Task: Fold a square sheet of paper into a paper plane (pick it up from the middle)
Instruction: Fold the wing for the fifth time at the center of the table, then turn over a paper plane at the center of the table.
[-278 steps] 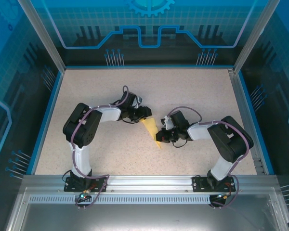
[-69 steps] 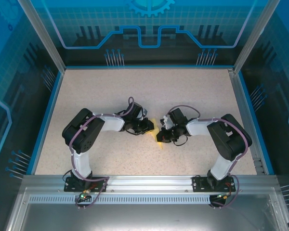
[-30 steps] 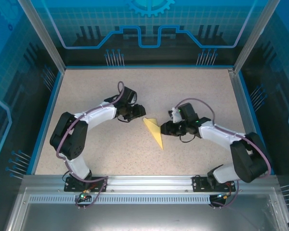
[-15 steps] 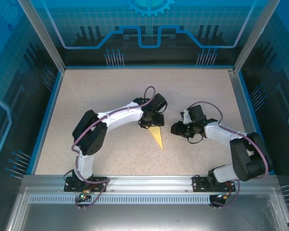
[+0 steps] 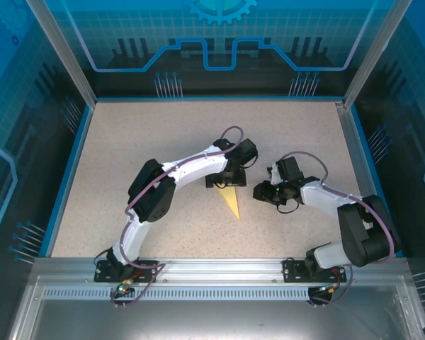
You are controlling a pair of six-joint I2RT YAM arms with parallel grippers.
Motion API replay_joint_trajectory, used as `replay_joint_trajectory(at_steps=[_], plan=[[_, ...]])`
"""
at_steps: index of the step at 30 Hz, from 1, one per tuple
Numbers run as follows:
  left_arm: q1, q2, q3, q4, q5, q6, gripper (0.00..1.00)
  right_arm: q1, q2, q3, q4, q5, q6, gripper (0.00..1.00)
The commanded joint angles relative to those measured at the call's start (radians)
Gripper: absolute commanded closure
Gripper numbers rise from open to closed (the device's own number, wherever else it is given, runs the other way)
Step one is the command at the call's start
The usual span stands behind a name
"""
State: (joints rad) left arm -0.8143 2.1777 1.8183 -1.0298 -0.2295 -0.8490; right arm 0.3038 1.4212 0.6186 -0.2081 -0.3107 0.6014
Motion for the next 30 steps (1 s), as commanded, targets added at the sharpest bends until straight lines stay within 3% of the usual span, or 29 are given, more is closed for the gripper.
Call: replay_joint_trajectory(at_steps=[1,12,30], plan=[[-0.020,0.050,0.067,-0.083,-0.023,-0.015,0.09,-0.009,-0.008,-0.010,0.006,0.019,-0.002,0.63],[-0.038,0.101,0.096,-0.119,-0.043,-0.016,0.23,-0.009,-0.020,-0.019,-0.006,0.030,-0.003,0.62],[-0.036,-0.112,-0.130,0.034,-0.058,-0.003,0.41,0.022,0.044,0.029,0.035,-0.072,-0.009,0.62]])
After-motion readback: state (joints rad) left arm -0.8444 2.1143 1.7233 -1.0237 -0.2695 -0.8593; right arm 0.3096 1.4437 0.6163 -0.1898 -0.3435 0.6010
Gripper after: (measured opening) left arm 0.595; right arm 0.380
